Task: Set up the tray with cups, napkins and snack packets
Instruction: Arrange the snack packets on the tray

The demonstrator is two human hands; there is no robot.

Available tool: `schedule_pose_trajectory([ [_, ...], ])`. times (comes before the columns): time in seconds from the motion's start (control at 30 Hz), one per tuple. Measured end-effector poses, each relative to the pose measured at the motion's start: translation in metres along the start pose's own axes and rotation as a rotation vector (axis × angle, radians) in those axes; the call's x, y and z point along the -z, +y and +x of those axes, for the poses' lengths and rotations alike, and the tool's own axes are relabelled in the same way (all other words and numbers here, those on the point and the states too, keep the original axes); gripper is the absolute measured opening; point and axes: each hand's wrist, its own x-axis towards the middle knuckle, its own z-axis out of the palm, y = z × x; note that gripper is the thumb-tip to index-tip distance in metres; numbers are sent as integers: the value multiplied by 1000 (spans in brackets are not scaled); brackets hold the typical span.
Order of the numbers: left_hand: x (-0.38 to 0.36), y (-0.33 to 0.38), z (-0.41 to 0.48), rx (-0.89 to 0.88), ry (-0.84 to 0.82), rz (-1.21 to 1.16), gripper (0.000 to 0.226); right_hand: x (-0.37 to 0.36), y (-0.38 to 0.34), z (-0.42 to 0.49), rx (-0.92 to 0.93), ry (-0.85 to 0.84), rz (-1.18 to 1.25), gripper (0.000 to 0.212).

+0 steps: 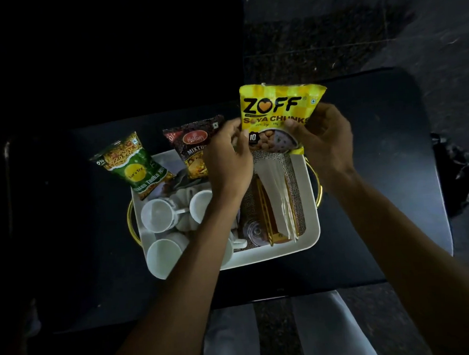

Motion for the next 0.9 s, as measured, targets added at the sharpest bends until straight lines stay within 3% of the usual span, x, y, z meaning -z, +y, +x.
schedule_pose_trajectory([
  [0.53,-14,-16,-1,57,-94,73,42,-4,24,10,6,-11,-293,38],
  [0.9,-11,-12,-14,57,-114,142,54,-4,26,11,32,-14,-287,45],
])
